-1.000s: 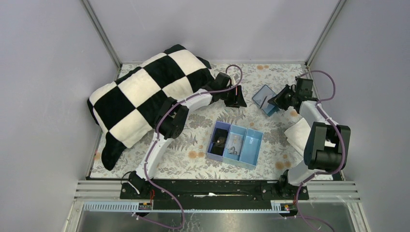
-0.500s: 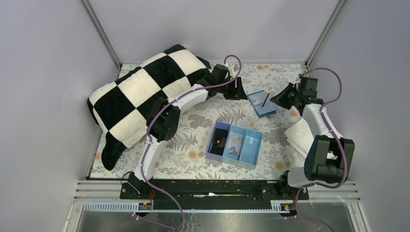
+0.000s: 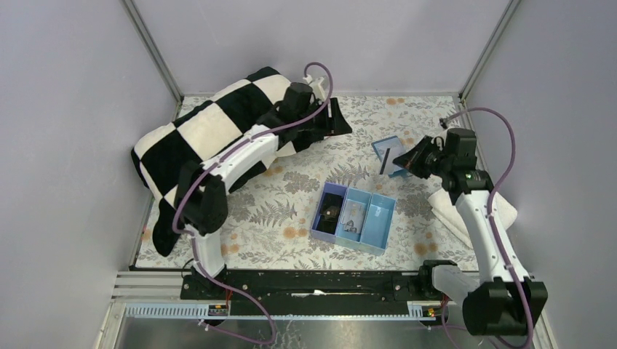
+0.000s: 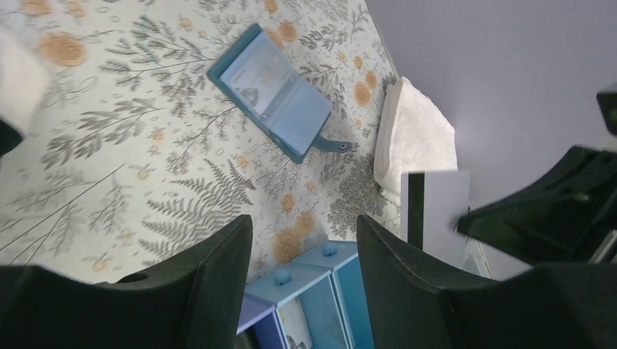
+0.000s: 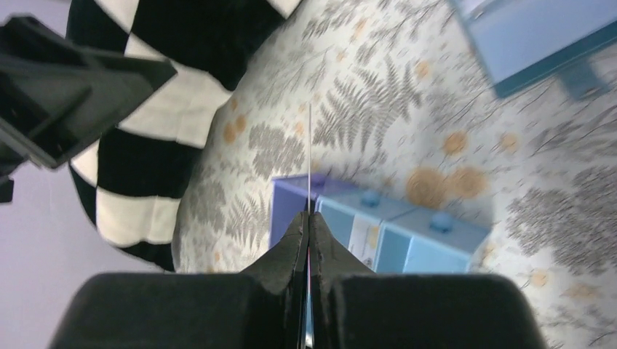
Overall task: Take the credit cards out of the card holder
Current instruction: Place the credit card in the storage box.
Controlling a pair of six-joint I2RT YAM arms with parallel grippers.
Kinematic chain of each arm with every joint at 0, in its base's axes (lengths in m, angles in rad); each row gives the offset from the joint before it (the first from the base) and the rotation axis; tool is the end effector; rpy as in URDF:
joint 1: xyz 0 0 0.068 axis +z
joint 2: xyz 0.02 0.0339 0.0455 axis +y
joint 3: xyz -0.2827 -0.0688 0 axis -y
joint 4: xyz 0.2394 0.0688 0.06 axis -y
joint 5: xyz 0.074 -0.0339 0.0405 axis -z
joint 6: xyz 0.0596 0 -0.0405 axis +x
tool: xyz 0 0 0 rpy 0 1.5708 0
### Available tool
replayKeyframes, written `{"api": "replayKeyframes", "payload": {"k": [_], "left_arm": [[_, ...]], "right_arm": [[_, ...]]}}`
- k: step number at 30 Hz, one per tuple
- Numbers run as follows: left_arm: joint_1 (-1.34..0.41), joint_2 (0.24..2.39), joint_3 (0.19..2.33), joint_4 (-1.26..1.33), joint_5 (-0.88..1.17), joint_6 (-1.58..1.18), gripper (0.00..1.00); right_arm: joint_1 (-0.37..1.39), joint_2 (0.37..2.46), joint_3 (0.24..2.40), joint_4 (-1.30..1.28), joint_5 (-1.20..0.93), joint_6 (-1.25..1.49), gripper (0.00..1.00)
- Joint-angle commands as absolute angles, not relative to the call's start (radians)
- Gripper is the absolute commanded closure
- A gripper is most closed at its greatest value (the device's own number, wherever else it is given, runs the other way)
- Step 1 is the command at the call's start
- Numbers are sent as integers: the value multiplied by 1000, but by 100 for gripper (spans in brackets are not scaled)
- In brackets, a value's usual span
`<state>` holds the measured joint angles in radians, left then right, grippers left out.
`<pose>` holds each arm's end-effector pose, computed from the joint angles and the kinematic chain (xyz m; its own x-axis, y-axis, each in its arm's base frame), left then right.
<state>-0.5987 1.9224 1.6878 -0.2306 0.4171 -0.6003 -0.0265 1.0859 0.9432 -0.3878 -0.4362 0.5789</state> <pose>0.3821 -0.2899 0.3240 -0.7658 -0.1027 -0.6348 0.4626 0.5976 -0.6548 0.2447 0.0187 0.3242 -0.6096 0.5122 -0.6051 -0.0081 0.7592 0.6508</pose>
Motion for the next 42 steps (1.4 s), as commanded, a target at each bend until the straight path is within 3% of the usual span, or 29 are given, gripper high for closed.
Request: {"api": "replayKeyframes", "payload": {"k": [1, 12, 21, 27, 42], "left_arm": [[-582, 1771, 1584, -216, 340, -581, 40], [-581, 1593, 1416, -176, 317, -614, 40], [-581, 1566, 1347, -160, 332, -639, 40], [-581, 1554, 1327, -173, 328, -635, 39], [-581, 1544, 1308, -185, 329, -624, 39]], "right_arm": [[72, 984, 885, -457, -416, 656, 100], [288, 856, 713, -418, -359, 783, 100], [433, 896, 624, -297, -240, 899, 100], [484, 981, 575, -172, -210, 975, 100], [527, 1019, 555, -181, -94, 1001, 100]]}}
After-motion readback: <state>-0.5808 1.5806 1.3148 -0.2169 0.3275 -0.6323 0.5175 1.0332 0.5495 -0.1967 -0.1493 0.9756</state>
